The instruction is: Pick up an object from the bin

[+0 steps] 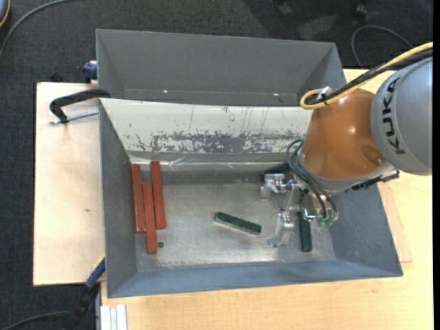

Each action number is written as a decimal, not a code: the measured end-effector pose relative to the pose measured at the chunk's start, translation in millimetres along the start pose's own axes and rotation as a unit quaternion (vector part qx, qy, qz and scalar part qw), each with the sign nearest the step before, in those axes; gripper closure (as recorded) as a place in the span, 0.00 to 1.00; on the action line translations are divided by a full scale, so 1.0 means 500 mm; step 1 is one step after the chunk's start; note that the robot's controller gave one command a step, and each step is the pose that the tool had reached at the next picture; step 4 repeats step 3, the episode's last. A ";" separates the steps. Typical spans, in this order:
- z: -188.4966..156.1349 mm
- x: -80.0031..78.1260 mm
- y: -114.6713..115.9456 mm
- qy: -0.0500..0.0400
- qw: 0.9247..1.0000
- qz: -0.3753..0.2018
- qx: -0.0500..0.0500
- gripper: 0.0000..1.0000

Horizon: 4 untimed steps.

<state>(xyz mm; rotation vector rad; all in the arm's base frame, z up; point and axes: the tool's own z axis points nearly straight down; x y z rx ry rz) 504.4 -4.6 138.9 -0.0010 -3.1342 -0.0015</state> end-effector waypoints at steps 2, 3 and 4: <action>0.136 -0.047 0.115 -0.004 0.997 0.073 0.000 1.00; -0.132 -0.071 0.223 -0.011 0.998 0.061 -0.002 1.00; -0.132 -0.071 0.223 -0.011 0.998 0.061 -0.002 1.00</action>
Offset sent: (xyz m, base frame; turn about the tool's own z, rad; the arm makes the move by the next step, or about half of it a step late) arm 0.0227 0.0564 -0.0687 0.1479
